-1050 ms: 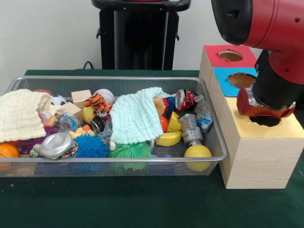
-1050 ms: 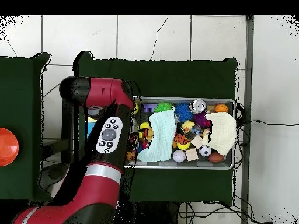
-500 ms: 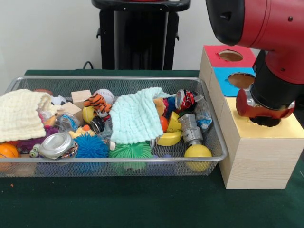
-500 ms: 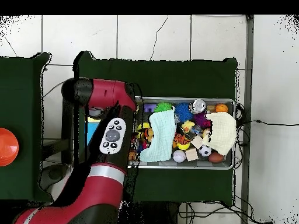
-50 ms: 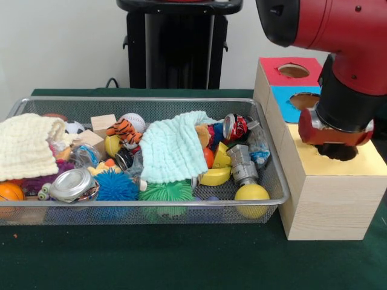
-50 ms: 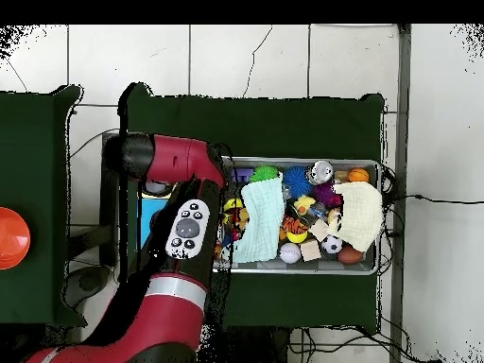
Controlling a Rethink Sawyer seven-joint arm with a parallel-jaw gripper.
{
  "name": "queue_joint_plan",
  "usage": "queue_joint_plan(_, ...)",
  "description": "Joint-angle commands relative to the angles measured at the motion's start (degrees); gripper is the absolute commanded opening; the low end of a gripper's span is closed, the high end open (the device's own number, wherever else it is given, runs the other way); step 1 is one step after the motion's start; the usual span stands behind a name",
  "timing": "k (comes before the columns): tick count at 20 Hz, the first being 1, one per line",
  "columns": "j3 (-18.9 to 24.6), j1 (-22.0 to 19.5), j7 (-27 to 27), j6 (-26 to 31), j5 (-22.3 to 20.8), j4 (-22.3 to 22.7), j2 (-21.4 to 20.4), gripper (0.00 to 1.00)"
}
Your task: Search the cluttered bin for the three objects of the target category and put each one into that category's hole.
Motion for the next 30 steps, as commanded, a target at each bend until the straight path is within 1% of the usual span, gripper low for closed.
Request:
queue_joint_plan(1, 6.3, -3.1, 3.6, -0.2, -1.5, 7.2, -4.4, 0.00)
queue_joint_plan(8, 4.5, -3.3, 3.1, 6.8, -2.9, 8.2, -11.3, 0.00)
queue_joint_plan(11, 4.6, -3.5, 3.1, 7.7, -2.7, 9.2, -13.9, 0.00)
queue_joint_plan(13, 5.1, -3.6, 4.2, 7.6, -1.9, 9.4, -15.1, 0.00)
queue_joint_plan(16, 5.6, -3.4, 5.5, 7.8, -1.9, 7.4, -14.2, 0.00)
queue_joint_plan(17, 5.6, -3.3, 5.5, 7.5, -2.1, 7.6, -14.3, 0.00)
queue_joint_plan(19, 4.7, -3.3, 5.4, 8.8, -2.9, 7.2, -15.6, 0.00)
queue_joint_plan(20, 4.0, -3.2, 5.1, 9.4, -3.4, 7.7, -17.2, 0.00)
queue_joint_plan(24, 1.9, -3.7, 2.2, 8.4, -5.4, 12.6, -23.1, 0.00)
queue_joint_plan(27, 2.2, -5.1, -0.9, 3.8, -6.5, 18.3, -27.2, 0.00)
queue_joint_plan(30, 3.7, -7.6, -4.5, -0.1, -7.4, 22.2, -29.8, 0.00)
